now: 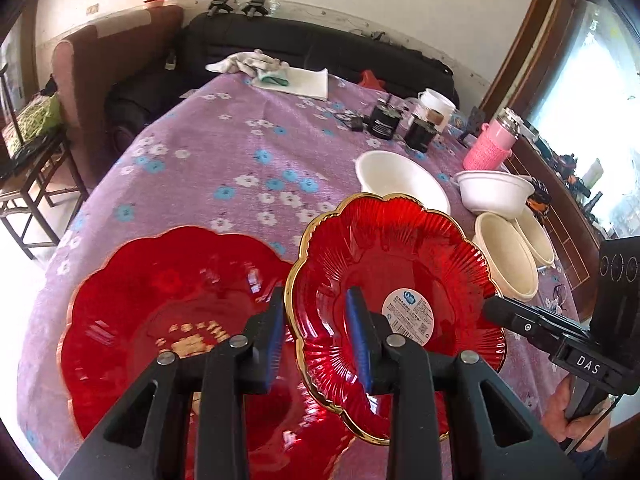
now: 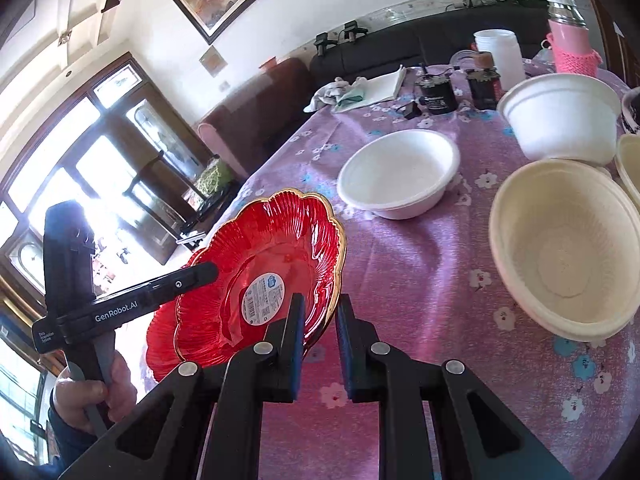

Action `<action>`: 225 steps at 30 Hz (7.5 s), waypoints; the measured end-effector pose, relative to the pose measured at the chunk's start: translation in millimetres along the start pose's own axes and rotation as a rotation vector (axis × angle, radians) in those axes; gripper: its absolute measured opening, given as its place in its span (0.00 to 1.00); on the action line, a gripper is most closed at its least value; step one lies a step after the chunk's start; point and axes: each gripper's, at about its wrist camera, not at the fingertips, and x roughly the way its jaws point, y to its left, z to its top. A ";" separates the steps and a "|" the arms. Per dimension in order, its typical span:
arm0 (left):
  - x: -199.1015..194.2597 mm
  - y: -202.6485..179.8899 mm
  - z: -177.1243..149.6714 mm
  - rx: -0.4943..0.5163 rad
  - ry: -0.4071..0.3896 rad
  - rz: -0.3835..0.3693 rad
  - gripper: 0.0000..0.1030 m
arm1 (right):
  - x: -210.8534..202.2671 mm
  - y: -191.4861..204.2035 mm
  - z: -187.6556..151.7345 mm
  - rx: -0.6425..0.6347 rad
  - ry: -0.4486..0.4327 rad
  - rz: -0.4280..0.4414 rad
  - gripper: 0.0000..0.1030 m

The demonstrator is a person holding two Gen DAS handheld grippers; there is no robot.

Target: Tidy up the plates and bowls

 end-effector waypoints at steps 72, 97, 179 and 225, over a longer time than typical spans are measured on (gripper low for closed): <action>-26.2 93.4 -38.5 -0.069 0.042 0.128 0.83 | 105.2 132.2 -15.9 -0.320 0.268 -0.013 0.66; 11.8 -35.5 -5.9 0.106 0.062 -0.001 0.82 | 19.2 -41.2 47.0 0.082 -0.088 -0.213 0.66; 89.3 -30.7 34.7 0.017 0.330 -0.219 0.11 | 37.4 -58.4 40.3 0.125 -0.016 -0.124 0.41; 49.4 -55.8 11.5 0.147 -0.006 0.063 0.24 | 36.4 -35.6 34.1 0.099 -0.018 -0.030 0.15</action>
